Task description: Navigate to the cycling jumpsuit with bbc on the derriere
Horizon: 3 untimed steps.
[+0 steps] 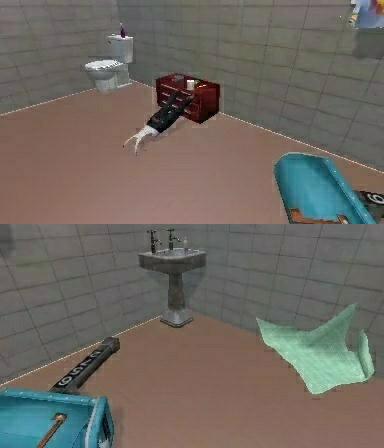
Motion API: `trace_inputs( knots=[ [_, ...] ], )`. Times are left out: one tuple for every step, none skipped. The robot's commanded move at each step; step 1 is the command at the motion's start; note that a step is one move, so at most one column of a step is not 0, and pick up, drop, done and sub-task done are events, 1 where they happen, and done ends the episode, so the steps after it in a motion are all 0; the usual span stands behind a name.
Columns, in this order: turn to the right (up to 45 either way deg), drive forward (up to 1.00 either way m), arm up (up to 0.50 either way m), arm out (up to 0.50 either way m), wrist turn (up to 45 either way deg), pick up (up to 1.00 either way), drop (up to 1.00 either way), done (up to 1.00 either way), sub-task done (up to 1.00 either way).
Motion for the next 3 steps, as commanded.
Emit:
trace_inputs(
  knots=[
    [0.0, 1.0, 0.0, 0.0, 0.0, 0.0, 0.0, 0.0, 0.0],
    [0.0, 0.45, 0.0, 0.0, 0.0, 0.0, 0.0, 0.0, 0.0],
    [0.0, 0.0, 0.0, 0.0, 0.0, 0.0, 0.0, 1.0, 0.0]
  ],
)
